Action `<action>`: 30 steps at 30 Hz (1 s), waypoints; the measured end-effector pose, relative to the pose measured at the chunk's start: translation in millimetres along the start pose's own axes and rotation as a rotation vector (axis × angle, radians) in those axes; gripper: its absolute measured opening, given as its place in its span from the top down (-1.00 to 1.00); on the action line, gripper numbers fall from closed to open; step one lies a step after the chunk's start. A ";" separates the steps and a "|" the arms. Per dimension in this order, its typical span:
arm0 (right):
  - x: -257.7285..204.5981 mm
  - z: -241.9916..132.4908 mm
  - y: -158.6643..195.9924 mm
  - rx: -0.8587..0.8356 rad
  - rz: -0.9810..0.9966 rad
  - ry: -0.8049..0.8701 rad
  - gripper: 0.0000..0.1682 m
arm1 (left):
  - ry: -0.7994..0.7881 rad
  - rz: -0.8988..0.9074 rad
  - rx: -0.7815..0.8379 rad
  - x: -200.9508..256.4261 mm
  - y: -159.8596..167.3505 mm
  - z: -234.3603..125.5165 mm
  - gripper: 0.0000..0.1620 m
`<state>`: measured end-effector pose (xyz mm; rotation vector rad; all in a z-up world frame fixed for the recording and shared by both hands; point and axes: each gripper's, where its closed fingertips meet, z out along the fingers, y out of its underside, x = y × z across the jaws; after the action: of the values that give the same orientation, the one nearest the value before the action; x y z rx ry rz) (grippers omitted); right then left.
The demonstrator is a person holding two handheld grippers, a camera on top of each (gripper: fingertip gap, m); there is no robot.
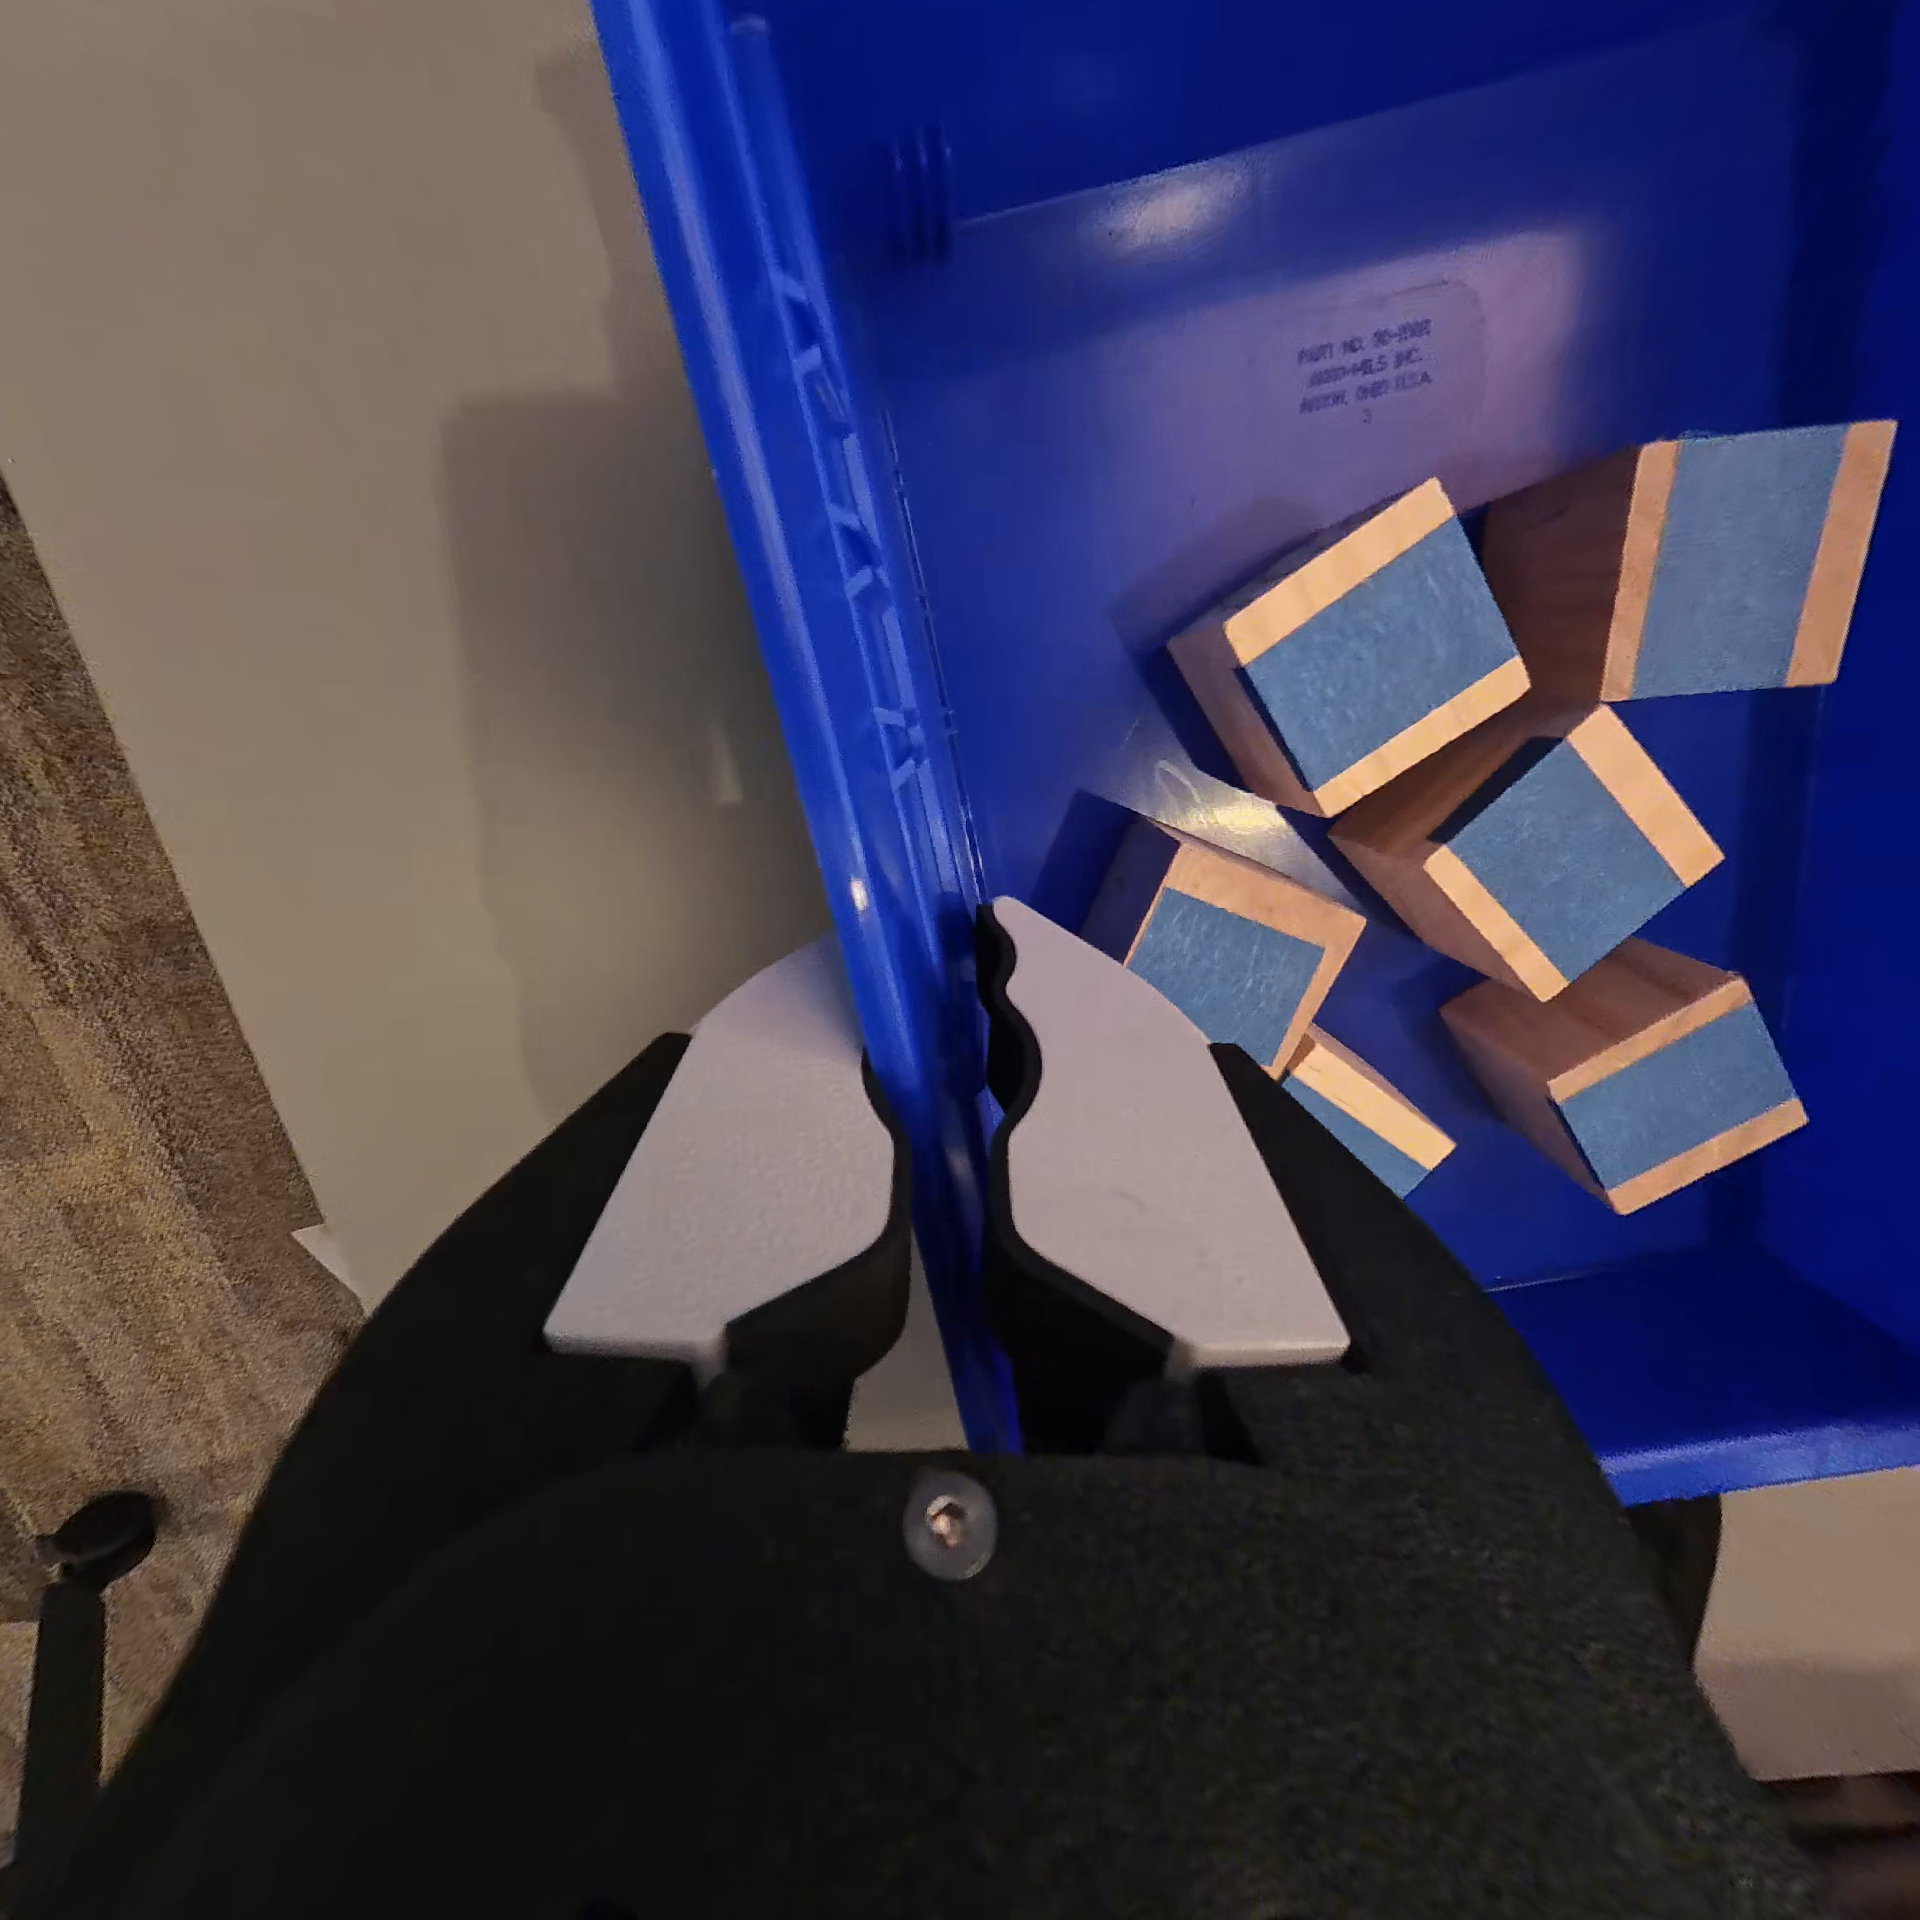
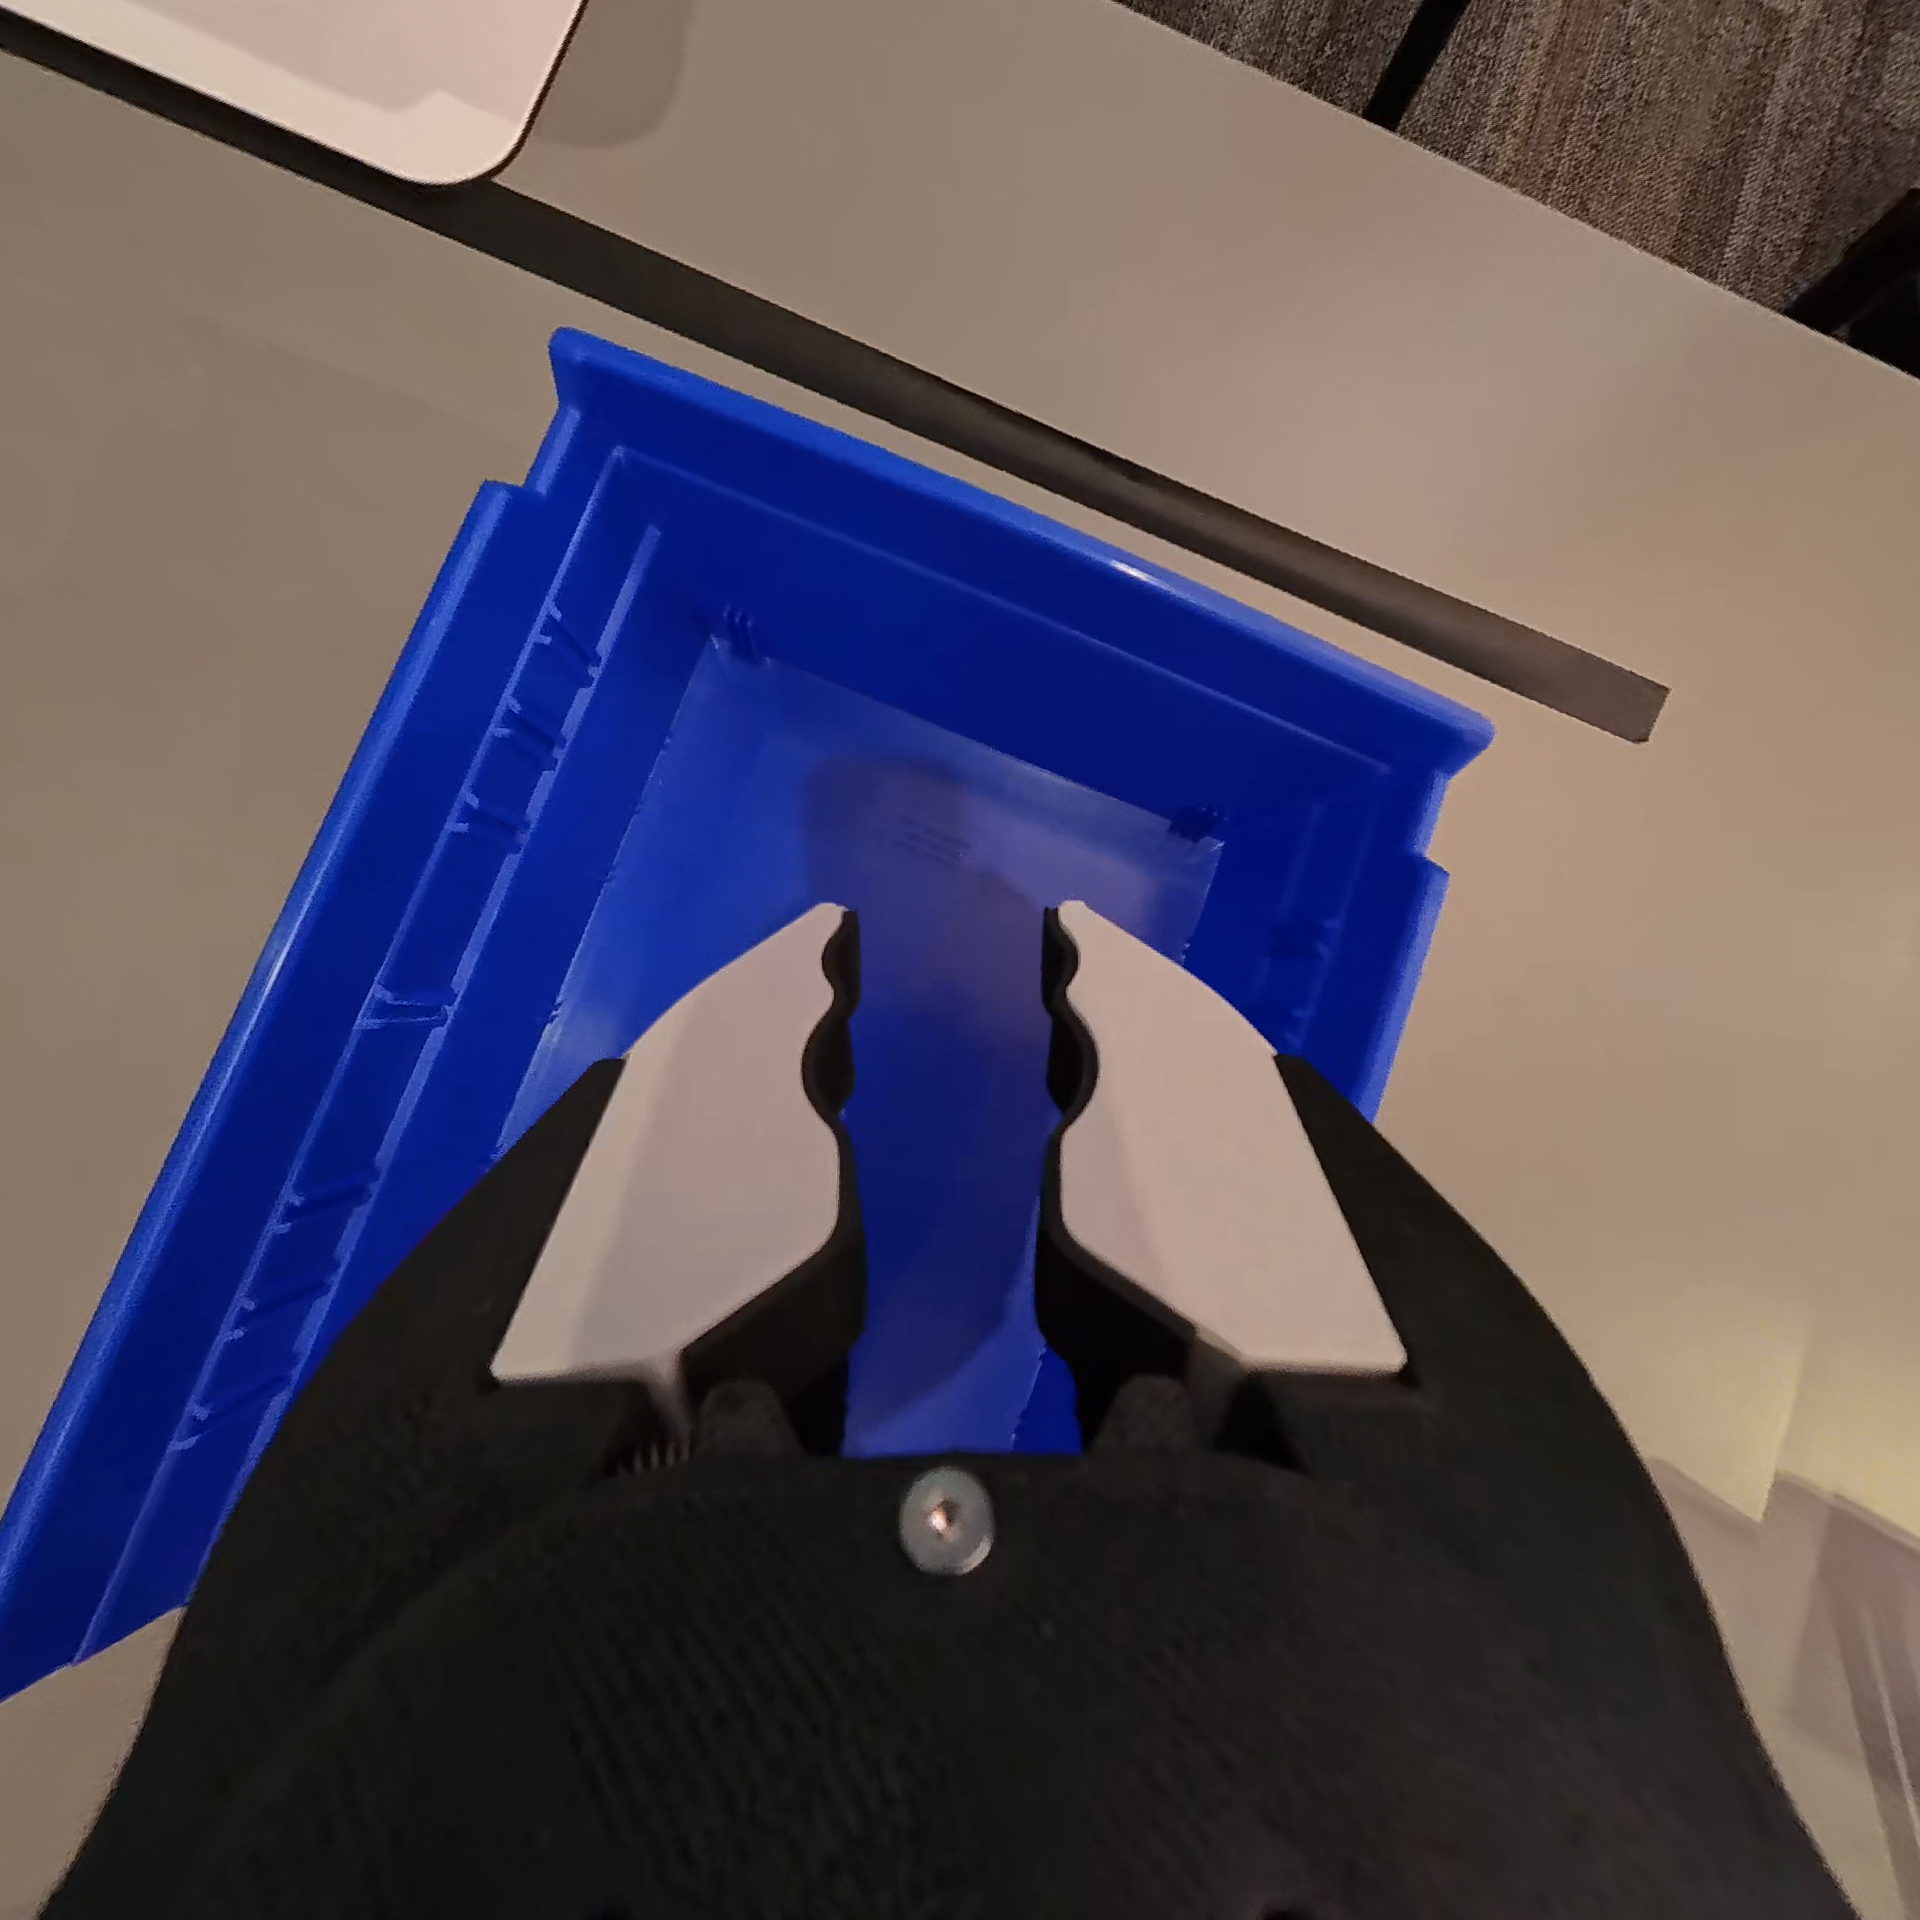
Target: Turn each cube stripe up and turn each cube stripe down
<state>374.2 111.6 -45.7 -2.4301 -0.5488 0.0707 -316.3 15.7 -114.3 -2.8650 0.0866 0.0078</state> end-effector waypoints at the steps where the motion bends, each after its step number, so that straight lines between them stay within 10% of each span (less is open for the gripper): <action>1: 0.1 1.0 0.5 -0.004 -0.001 0.002 0.57 | -0.006 0.000 -0.004 0.7 0.1 0.0 0.88; 11: 19.4 -20.4 -24.7 0.135 -0.033 0.184 0.60 | 0.060 -0.100 0.086 -0.6 2.0 -29.8 0.71; 19: -14.2 -141.4 -99.0 0.907 -0.206 0.288 0.42 | 0.121 0.233 0.751 55.5 -43.0 -167.4 0.83; 30: -53.5 -211.3 -107.9 1.286 -0.173 0.047 0.26 | 0.077 0.390 1.275 113.5 -51.0 -272.4 0.75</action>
<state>324.3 44.4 182.6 -1.1287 -0.4645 0.2144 -200.7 -16.0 160.2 -1.5442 0.4675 -0.0581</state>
